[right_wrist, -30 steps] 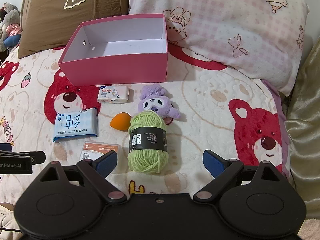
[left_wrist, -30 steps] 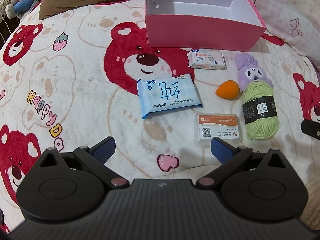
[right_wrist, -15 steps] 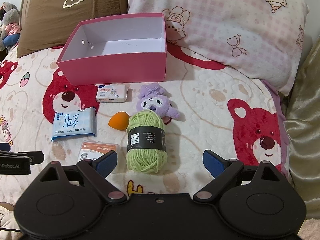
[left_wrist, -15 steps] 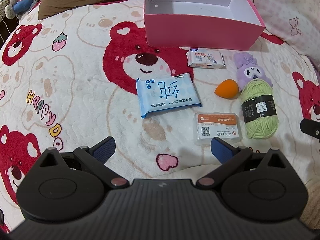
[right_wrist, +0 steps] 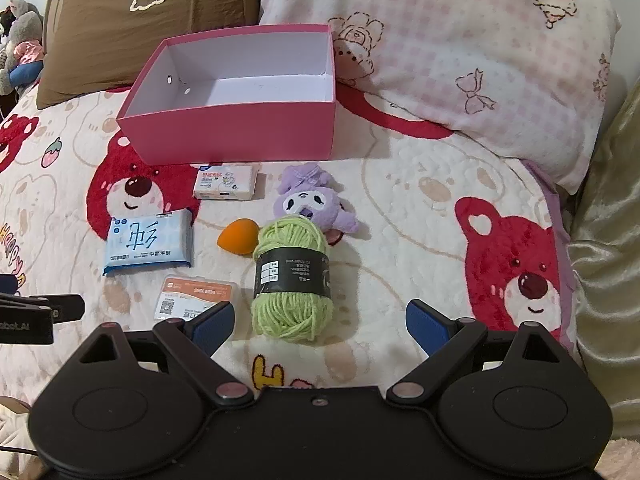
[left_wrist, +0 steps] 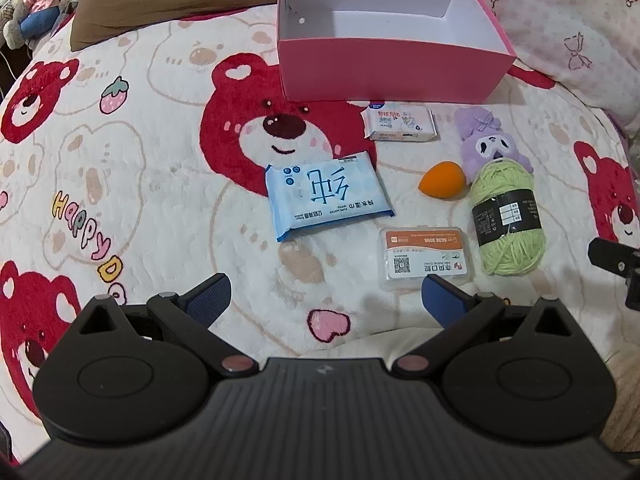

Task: Organize objects

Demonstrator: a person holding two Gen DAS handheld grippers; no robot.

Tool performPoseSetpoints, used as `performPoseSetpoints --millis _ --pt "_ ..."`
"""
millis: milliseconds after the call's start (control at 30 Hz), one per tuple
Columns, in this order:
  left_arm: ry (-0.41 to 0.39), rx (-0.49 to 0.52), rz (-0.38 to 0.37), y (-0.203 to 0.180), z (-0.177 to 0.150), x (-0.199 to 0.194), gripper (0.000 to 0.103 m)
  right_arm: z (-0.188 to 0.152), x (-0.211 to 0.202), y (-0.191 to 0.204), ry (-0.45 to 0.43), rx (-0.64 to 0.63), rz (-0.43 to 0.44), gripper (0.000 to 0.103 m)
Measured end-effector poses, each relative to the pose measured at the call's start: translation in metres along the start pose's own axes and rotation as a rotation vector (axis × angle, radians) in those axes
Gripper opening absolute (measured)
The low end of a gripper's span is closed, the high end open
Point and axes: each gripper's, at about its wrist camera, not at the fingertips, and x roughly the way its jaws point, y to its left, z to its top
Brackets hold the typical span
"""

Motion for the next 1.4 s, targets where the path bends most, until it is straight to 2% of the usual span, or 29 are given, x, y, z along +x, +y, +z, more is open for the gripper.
performPoseSetpoints --millis 200,500,633,767,833,900,933,1067,1200,1300,1400 --pt "0.009 -0.004 -0.043 0.004 0.004 -0.001 0.103 -0.007 -0.004 0.003 -0.058 -0.058 0.078 0.095" --pt "-0.014 0.01 -0.037 0.011 0.01 0.002 0.101 -0.018 -0.011 0.008 -0.282 -0.119 0.246 0.095" --pt "-0.025 0.054 -0.004 0.008 0.011 0.01 0.101 -0.017 0.008 0.011 -0.208 -0.112 0.26 0.095" --pt "-0.028 0.096 -0.056 0.006 0.009 0.021 0.102 -0.019 0.025 0.016 -0.122 -0.105 0.3 0.095" --pt "-0.01 0.084 -0.1 0.006 0.01 0.029 0.101 -0.023 0.032 0.021 -0.092 -0.117 0.327 0.095" --pt "0.002 0.014 -0.146 0.012 0.012 0.038 0.101 -0.027 0.036 0.029 -0.076 -0.142 0.343 0.095" --pt "-0.003 -0.001 -0.151 0.013 0.013 0.041 0.101 -0.029 0.038 0.033 -0.067 -0.145 0.353 0.095" --pt "-0.023 0.051 -0.126 0.008 0.013 0.048 0.101 -0.033 0.052 0.047 -0.022 -0.131 0.421 0.095" --pt "0.025 0.046 -0.145 0.009 0.014 0.063 0.1 -0.034 0.068 0.058 0.012 -0.113 0.449 0.095" --pt "0.038 0.051 -0.137 0.008 0.013 0.074 0.099 -0.035 0.084 0.058 0.042 -0.047 0.499 0.095" --pt "0.047 0.036 -0.189 0.009 0.012 0.085 0.097 -0.035 0.098 0.058 0.065 -0.019 0.484 0.095"
